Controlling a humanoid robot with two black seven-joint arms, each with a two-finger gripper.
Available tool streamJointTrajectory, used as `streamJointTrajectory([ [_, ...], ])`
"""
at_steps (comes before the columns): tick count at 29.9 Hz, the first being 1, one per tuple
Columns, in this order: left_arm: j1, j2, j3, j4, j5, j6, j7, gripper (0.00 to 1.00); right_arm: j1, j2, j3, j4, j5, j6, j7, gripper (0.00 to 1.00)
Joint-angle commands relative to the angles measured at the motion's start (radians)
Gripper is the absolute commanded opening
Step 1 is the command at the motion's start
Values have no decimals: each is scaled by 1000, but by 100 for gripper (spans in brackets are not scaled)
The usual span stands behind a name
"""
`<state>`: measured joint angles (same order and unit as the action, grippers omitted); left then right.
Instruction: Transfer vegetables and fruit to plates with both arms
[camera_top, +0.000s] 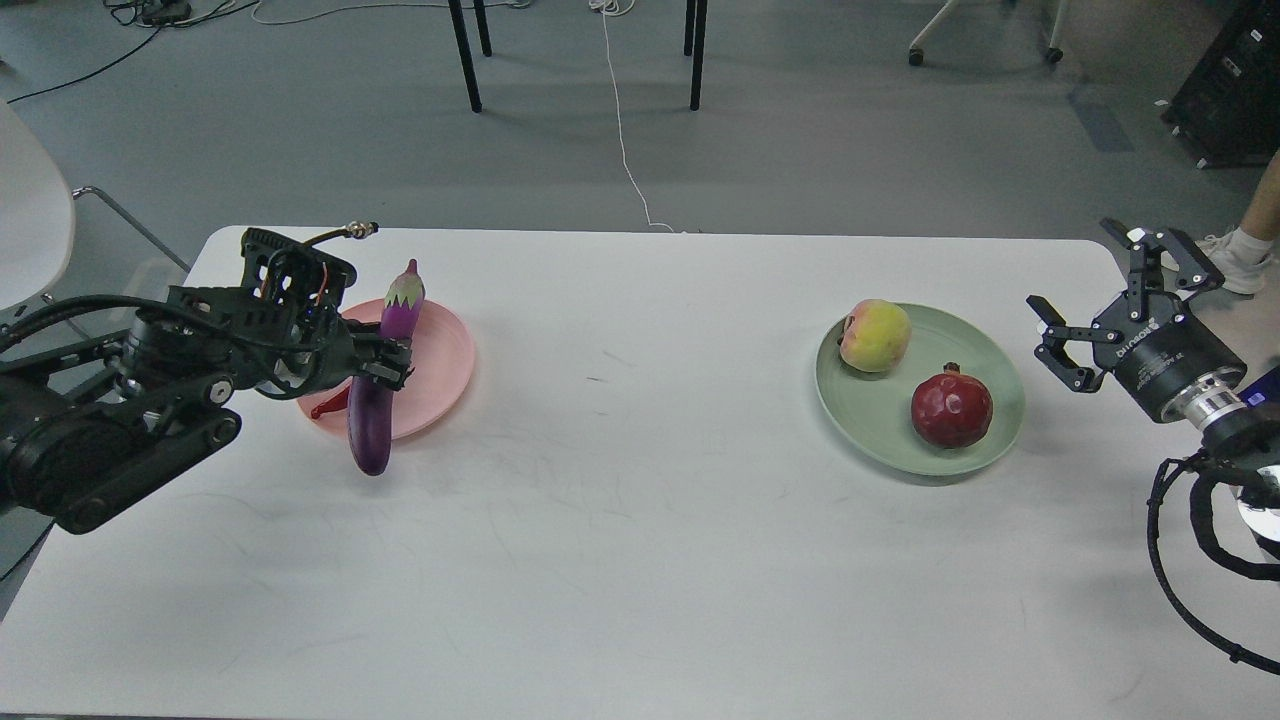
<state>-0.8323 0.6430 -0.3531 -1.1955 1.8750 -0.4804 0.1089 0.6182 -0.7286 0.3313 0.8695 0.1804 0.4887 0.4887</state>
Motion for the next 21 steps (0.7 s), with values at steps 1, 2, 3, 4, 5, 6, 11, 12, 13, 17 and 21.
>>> streamJointTrajectory([
  [1,1,-5,0,2,6,3,0,54,0,0,0,0,1,0,0,99],
  [2,1,-3,2,7,6,5,0,57,-2,0,0,0,-1,0,0,99],
  [3,2,0,0,8,6,11,0,61,0,0,0,0,1,0,0,99],
  [4,1,3,2,11,6,16,0,65,0,0,0,0,1,0,0,99],
  [5,1,6,2,11,6,19,0,70,0,0,0,0,-1,0,0,99],
  [6,1,7,0,11,6,19,-1,77,0,0,0,0,-1,0,0,99],
  [11,-8,9,0,11,6,20,-21,88,0,0,3,0,-1,0,0,99],
  [12,-10,6,-3,11,3,23,-23,89,0,0,6,0,-1,0,0,99],
  [13,-11,6,-15,10,-2,29,-29,91,0,-2,12,0,-1,0,0,99],
  [17,-33,6,-79,-2,-95,118,-80,97,18,0,29,2,-6,0,0,99],
  [21,-7,-19,-181,-30,-446,239,-100,98,29,2,83,3,-6,0,0,99],
])
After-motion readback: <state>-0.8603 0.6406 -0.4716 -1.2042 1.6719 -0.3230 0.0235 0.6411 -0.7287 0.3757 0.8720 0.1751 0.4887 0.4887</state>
